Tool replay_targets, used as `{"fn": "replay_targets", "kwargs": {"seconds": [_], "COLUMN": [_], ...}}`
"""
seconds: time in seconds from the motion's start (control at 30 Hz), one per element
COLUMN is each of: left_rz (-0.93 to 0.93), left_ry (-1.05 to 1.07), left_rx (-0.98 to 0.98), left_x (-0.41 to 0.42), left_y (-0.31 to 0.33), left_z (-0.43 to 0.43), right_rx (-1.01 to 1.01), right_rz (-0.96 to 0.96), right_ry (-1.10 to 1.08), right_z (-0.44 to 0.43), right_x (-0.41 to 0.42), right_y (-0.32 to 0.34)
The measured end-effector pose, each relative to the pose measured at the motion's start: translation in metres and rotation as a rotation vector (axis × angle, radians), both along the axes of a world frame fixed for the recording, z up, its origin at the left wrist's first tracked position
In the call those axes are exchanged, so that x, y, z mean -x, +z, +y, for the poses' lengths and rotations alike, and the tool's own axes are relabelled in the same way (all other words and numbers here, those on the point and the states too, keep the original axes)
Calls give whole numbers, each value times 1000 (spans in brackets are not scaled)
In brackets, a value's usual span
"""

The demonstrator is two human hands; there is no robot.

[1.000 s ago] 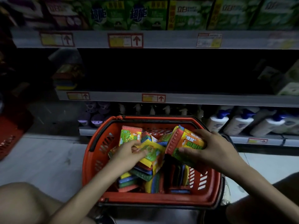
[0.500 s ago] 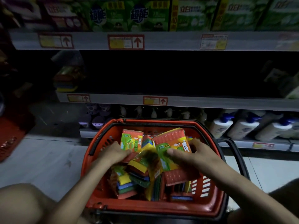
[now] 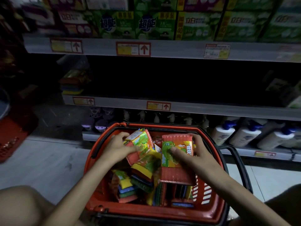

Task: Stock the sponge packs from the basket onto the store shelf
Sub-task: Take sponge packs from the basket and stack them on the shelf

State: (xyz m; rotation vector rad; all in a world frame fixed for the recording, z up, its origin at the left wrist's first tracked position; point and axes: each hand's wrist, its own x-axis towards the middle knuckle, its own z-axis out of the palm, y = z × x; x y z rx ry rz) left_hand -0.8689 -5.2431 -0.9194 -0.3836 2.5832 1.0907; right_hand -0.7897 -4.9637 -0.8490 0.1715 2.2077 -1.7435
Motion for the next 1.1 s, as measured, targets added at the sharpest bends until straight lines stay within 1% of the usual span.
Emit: {"fn": "replay_targets", "kwargs": {"seconds": [0.1, 0.17, 0.23, 0.37, 0.47, 0.53, 0.67, 0.73, 0.8, 0.83, 0.93, 1.0, 1.1], "left_rz": [131, 191, 169, 42, 10, 12, 72, 67, 53, 61, 156, 216, 273], "left_ry": [20, 58, 109, 246, 318, 369, 533, 622, 694, 717, 750, 773, 823], "left_rx": [-52, -122, -260, -599, -830, -921, -1020, -1090, -1167, -1194, -1208, -1206, -1226], "left_x": [-9, -13, -17, -25, -29, -31, -36, -38, -41, -41, -42, -42, -40], "left_y": [21, 30, 39, 53, 63, 66, 63, 62, 65, 66, 70, 73, 75], "left_z": [-2, -5, -8, -11, -11, -12, -8, -3, -1, -2, -8, -11, -16], "right_rx": [-21, -13, 35, 184, 226, 285, 384, 428, 440, 388, 86, -112, -241], "right_rz": [9, -1, -27, -86, -90, -135, -296, -292, -205, -131, 123, 250, 370], "right_ry": [-47, -59, -61, -62, -58, -63, -7, -8, -32, -33, 13, 76, 135], "right_z": [-6, -9, -11, -13, -15, -18, -31, -41, -51, -54, -62, -68, -86], "right_x": [1, 3, 5, 12, 20, 25, 30, 33, 37, 39, 43, 48, 57], "right_y": [-2, -4, -4, -3, -2, -1, 7, 7, 5, 6, 9, 11, 20]}}
